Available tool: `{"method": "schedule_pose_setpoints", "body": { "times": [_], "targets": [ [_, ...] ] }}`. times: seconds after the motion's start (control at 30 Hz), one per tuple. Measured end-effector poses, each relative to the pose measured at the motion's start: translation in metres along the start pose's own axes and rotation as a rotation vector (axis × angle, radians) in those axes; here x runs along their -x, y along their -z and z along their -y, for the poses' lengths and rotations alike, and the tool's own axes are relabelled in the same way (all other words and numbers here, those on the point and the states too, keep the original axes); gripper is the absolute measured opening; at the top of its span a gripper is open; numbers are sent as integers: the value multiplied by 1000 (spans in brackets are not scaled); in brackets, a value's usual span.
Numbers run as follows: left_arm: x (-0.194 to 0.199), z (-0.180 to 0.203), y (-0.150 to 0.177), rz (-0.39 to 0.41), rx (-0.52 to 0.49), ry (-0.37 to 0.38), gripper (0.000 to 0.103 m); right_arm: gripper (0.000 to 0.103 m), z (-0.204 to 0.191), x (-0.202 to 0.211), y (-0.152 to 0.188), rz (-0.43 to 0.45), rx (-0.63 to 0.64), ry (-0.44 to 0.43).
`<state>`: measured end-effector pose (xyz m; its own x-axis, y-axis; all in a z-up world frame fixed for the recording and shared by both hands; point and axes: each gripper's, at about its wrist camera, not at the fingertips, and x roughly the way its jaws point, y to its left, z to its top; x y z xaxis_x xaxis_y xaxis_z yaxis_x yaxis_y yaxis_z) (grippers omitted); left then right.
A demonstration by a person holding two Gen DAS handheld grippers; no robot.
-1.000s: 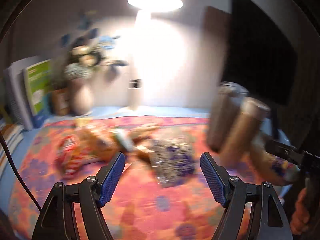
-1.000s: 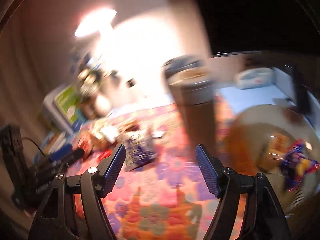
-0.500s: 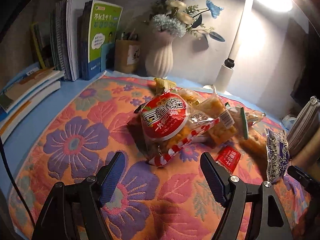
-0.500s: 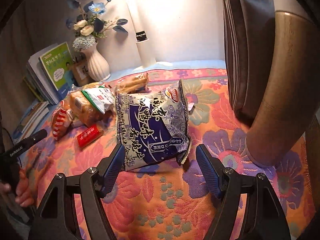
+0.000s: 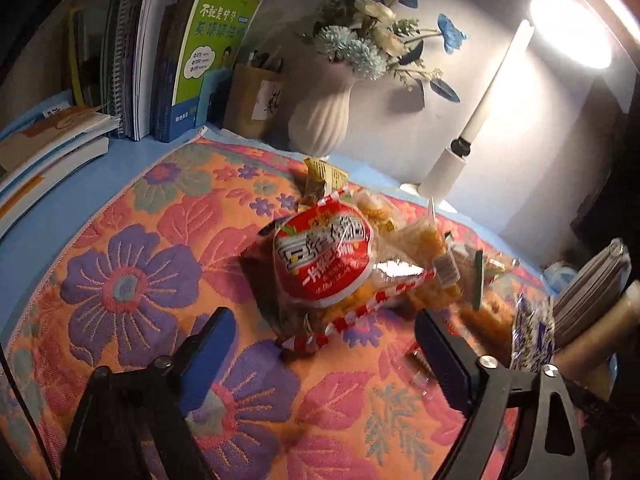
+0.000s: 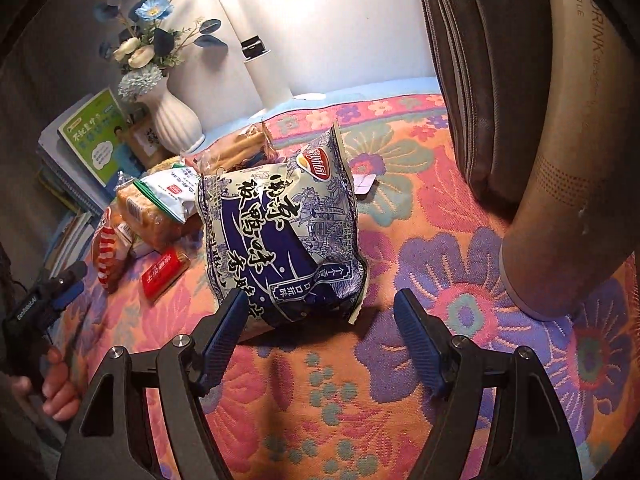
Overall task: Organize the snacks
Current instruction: 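Grasp the red corn snack bag with the left tool while the right tool grasps the blue-white chip bag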
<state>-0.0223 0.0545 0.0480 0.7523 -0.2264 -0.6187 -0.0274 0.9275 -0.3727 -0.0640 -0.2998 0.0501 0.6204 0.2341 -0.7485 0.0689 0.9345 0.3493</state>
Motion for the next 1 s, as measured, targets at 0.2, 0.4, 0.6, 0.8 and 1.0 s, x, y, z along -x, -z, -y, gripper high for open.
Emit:
{"method": "schedule_pose_setpoints", "body": {
  "times": [0.2, 0.4, 0.6, 0.8, 1.0],
  "targets": [
    [-26, 1, -31, -23, 59, 4, 102, 88, -12, -3, -25, 9, 13, -17],
    [-60, -9, -27, -52, 133, -12, 102, 89, -14, -30, -27, -2, 52, 30],
    [-69, -6, -20, -62, 109, 21, 95, 89, -5, -44, -24, -42, -4, -76],
    [-71, -5, -19, -77, 106, 73, 63, 89, -17, -44, -20, -37, 53, -43],
    [-64, -3, -18, -43, 80, 57, 58, 80, -26, -40, -17, -4, 107, -23]
  ]
}}
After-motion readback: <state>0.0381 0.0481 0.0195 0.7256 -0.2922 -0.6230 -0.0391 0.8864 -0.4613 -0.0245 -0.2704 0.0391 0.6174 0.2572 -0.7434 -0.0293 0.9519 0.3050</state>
